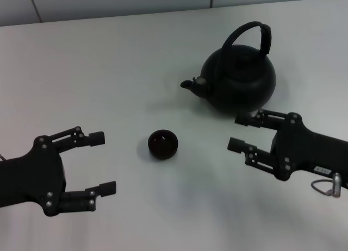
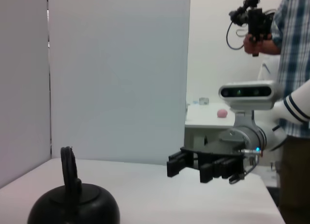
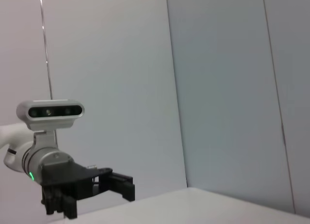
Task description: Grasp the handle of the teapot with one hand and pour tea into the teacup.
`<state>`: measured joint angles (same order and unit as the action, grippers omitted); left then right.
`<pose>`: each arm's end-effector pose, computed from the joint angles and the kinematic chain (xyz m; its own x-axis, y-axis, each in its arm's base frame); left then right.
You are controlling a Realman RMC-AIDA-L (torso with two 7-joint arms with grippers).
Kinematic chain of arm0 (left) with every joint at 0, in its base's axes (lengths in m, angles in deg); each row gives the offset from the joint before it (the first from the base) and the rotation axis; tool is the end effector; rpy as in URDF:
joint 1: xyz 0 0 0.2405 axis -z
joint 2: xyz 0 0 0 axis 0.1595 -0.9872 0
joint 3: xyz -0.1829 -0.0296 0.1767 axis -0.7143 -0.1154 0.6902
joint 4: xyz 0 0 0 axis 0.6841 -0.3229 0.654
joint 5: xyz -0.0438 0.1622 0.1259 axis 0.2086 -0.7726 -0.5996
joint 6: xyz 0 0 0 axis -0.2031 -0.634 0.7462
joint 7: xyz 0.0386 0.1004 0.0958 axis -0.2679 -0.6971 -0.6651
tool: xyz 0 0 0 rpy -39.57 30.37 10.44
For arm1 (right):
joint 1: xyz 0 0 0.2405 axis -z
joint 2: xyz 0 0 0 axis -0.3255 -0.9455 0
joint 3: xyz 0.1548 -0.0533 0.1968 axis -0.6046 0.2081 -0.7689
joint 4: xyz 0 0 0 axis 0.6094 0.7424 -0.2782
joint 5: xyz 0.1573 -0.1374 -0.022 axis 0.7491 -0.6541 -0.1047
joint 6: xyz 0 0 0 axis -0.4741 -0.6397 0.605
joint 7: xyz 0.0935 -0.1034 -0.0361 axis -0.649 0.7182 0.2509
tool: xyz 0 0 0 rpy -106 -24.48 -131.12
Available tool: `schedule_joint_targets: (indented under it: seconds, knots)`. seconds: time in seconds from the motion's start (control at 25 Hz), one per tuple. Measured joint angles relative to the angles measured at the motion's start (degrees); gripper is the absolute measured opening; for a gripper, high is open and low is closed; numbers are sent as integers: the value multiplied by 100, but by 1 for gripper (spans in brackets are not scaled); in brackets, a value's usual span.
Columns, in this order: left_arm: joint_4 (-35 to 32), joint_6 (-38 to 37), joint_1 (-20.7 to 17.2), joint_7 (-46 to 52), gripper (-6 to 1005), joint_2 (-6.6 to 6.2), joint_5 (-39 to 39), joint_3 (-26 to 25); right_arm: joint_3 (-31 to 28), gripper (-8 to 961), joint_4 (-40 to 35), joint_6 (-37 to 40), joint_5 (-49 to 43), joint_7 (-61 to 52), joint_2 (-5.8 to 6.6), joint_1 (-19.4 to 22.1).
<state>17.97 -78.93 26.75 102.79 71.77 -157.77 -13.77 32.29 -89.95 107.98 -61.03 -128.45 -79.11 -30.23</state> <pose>-0.2648 0.2514 0.0150 0.7955 0.0520 0.6037 0.1353 -0.9864 -0.0934 0.2918 0.2329 -0.0106 0.6676 -0.0720 -0.7411 -0.3762 -0.8915 -0.2522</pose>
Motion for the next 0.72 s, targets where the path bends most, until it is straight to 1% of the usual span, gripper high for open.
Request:
schedule_joint_targets:
  seconds: [0.28, 0.72]
  knots:
    - [200, -12, 3, -203, 859, 14, 6, 27, 1, 515, -35, -33, -382, -4, -6, 55]
    - [280, 30, 3, -206, 859, 10, -4, 25, 1, 515, -33, -40, -430, -16, -6, 69]
